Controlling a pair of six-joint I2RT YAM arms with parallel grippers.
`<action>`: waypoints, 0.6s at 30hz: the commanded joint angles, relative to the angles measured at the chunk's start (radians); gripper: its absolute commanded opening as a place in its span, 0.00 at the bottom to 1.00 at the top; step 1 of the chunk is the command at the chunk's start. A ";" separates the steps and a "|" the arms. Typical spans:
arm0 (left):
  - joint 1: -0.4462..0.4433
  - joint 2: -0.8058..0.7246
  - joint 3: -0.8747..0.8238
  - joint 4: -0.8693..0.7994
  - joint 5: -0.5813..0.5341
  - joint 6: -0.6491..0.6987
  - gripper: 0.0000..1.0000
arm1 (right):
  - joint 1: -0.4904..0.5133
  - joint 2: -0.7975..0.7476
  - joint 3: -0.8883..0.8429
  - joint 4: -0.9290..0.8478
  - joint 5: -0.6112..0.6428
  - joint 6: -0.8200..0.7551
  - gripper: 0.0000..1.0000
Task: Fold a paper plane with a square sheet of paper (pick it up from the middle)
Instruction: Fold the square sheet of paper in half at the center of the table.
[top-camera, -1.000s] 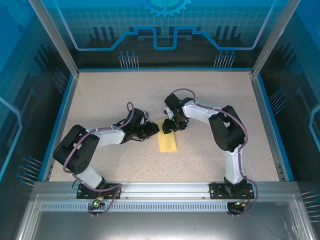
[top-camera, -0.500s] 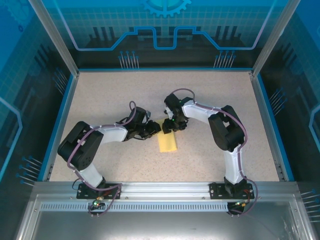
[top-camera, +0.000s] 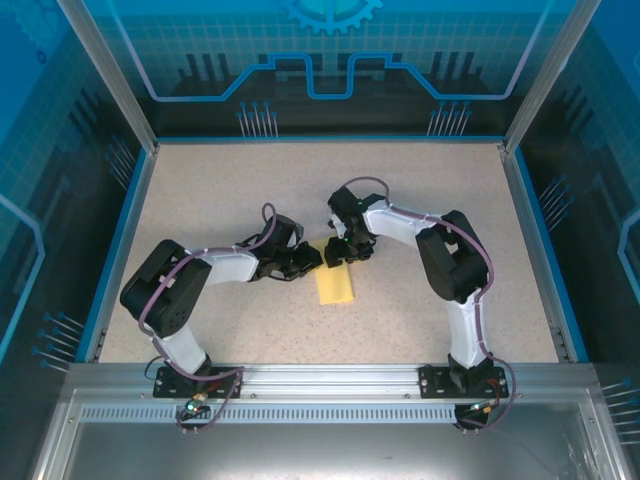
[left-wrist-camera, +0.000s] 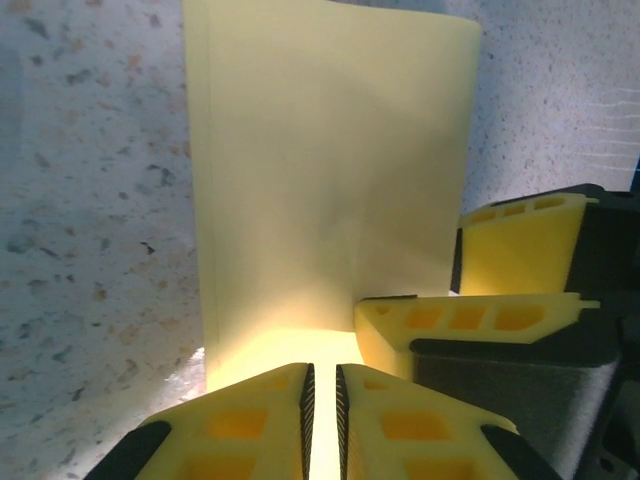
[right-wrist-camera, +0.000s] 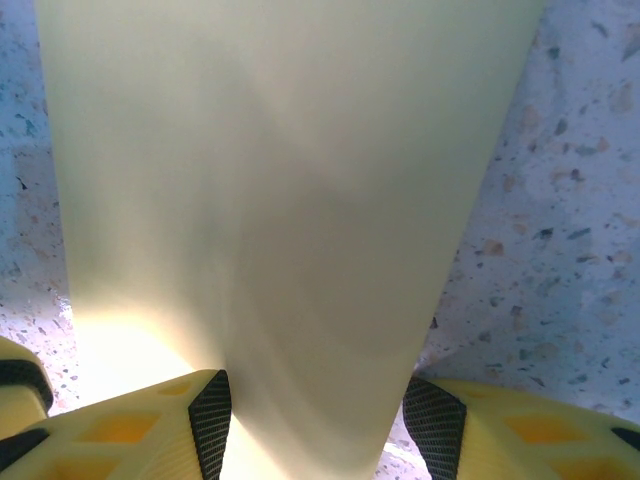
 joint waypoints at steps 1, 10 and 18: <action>-0.007 -0.043 0.008 -0.064 -0.067 0.024 0.16 | 0.006 0.122 -0.047 -0.014 0.082 0.013 0.57; -0.006 -0.120 -0.009 -0.112 -0.159 0.039 0.16 | 0.006 0.136 -0.040 -0.021 0.084 0.009 0.58; -0.006 -0.144 -0.002 -0.165 -0.203 0.049 0.17 | 0.014 0.131 -0.052 0.001 0.080 -0.022 0.59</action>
